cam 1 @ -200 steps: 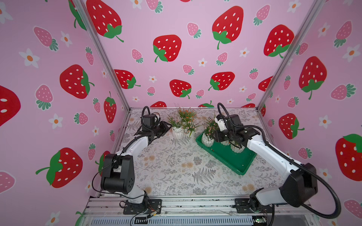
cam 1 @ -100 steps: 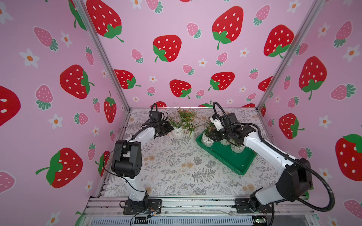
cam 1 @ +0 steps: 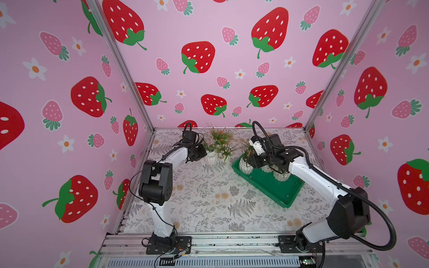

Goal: Put the potted gypsophila into the storage box
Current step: Pick up the baby's breath potted plant from the center of the board.

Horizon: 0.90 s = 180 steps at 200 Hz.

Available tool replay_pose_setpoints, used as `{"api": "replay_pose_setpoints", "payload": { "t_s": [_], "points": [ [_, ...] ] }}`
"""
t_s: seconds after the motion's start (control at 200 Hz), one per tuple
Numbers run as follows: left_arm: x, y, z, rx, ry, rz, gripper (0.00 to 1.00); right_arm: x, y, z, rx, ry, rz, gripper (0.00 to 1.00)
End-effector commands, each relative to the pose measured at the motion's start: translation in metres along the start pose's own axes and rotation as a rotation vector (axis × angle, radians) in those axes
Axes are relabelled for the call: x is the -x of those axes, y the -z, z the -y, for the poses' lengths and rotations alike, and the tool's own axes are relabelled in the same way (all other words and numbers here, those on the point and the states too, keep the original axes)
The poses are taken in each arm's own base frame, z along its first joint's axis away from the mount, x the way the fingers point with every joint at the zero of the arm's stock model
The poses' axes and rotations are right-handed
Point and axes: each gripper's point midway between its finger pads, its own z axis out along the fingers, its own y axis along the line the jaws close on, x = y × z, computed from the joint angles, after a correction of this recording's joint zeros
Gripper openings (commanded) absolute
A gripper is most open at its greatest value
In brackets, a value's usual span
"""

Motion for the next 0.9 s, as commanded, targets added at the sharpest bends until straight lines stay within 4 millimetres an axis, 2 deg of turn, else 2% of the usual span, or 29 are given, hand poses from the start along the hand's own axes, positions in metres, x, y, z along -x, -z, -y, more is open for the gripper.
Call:
{"api": "replay_pose_setpoints", "payload": {
  "t_s": [0.0, 0.245, 0.355, 0.896],
  "points": [
    [0.006, -0.001, 0.004, 0.02, -0.027, 0.002, 0.3, 0.002, 0.005, 0.001, 0.004, 0.014, 0.015, 0.42],
    [-0.002, -0.01, -0.004, 0.049, -0.046, -0.03, 0.27, 0.001, 0.005, 0.005, -0.013, 0.007, 0.011, 0.42],
    [-0.007, -0.012, -0.008, 0.067, -0.057, -0.046, 0.23, 0.001, 0.005, 0.007, -0.018, 0.004, 0.012, 0.42],
    [-0.022, -0.004, -0.009, 0.094, -0.145, -0.115, 0.11, 0.004, 0.012, 0.013, -0.038, -0.02, 0.027, 0.41]
  ]
}}
